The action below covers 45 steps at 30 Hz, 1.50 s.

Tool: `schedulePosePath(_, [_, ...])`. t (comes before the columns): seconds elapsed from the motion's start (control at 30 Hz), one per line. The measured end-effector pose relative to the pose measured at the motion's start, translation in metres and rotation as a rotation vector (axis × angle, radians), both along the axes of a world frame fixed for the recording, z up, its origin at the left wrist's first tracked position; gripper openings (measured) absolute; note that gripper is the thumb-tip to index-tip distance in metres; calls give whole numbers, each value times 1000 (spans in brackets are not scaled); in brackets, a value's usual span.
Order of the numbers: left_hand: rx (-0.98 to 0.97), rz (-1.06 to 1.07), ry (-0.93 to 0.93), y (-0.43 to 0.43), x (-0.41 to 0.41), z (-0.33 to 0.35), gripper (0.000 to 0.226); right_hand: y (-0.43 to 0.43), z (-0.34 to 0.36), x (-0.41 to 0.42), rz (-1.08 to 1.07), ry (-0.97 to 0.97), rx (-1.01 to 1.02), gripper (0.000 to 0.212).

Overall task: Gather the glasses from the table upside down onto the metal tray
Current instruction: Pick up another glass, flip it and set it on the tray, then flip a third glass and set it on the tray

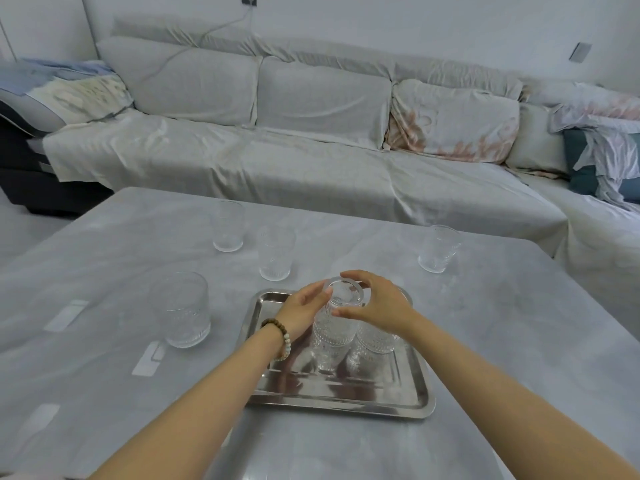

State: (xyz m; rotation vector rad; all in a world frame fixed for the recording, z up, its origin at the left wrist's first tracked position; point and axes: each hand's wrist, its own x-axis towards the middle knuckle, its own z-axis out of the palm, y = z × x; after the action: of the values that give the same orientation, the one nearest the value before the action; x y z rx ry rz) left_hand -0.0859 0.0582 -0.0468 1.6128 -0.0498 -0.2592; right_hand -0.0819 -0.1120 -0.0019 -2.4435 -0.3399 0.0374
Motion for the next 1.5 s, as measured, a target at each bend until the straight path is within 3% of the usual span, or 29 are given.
schedulePosePath(0.17, [106, 48, -94, 21, -4, 24, 30, -1, 11, -3, 42, 53, 9, 77])
schedulePosePath(0.27, [143, 96, -258, 59, -10, 51, 21, 11, 25, -6, 43, 44, 166, 69])
schedulePosePath(0.37, [323, 167, -409, 110, -21, 70, 21, 41, 33, -10, 52, 56, 383, 56])
schedulePosePath(0.47, [564, 272, -414, 158, -30, 70, 42, 82, 31, -17, 81, 188, 626, 55])
schedulePosePath(0.6, [678, 259, -170, 190, -36, 48, 84, 128, 9, -25, 61, 398, 764, 61])
schedulePosePath(0.73, [581, 273, -116, 195, -37, 27, 99, 151, -13, -33, 35, 572, 807, 65])
schedulePosePath(0.93, [498, 361, -177, 197, -41, 25, 86, 168, -28, -41, 26, 689, 868, 66])
schedulePosePath(1.03, [235, 460, -164, 195, -45, 36, 76, 167, -25, -40, 36, 719, 910, 65])
schedulePosePath(1.17, [-132, 424, -106, 177, -48, 58, 76, 157, -10, -38, 135, 745, 1022, 57])
schedulePosePath(1.3, [-311, 344, -118, 148, -47, 69, 73, 138, 13, -35, 107, 597, 1065, 64])
schedulePosePath(1.5, [-253, 206, -65, 120, -36, 57, 54, 88, 51, -20, 8, 140, 632, 83])
